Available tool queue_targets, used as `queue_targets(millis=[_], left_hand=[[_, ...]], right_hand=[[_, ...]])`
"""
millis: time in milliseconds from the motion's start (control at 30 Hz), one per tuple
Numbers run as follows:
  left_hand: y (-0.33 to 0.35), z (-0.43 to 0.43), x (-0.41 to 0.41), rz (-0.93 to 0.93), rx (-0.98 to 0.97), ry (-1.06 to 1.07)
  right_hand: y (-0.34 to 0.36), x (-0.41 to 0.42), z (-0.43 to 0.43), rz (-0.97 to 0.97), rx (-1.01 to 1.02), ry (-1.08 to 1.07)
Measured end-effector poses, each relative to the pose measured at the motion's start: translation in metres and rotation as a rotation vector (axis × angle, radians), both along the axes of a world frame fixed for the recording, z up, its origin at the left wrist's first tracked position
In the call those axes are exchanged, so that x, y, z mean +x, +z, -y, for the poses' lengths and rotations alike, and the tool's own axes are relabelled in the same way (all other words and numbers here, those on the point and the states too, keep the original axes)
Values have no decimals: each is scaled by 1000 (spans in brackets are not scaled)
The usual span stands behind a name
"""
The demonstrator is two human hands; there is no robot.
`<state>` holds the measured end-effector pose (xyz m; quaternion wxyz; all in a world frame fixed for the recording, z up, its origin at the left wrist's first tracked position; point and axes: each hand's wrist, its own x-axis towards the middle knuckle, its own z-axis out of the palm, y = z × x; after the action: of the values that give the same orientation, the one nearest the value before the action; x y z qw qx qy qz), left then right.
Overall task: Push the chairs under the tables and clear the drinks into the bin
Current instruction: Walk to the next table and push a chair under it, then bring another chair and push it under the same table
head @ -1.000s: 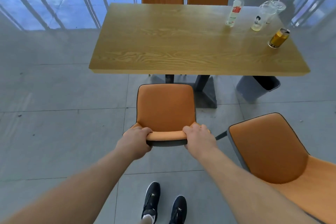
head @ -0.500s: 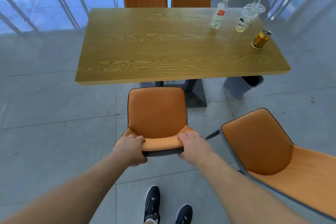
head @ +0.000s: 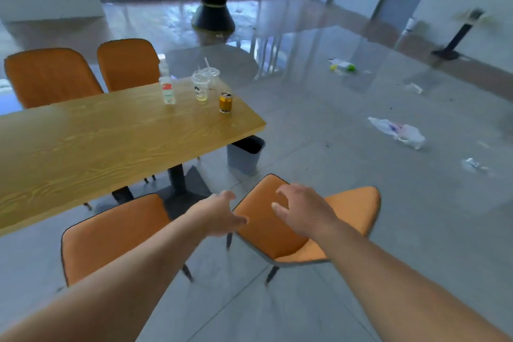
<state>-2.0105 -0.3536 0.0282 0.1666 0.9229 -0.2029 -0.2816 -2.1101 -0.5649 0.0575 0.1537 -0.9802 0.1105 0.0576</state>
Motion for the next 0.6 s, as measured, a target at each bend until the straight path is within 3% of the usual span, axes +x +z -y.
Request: queue_targets(millis=[200, 367, 600], left_hand=[[25, 189, -80, 132, -81, -96], [9, 309, -145, 129, -78, -156], [-39, 379, -161, 36, -18, -103]], right_hand=[[18, -125, 179, 119, -11, -248], [9, -217, 291, 35, -19, -345], [-20, -222, 380, -93, 40, -332]])
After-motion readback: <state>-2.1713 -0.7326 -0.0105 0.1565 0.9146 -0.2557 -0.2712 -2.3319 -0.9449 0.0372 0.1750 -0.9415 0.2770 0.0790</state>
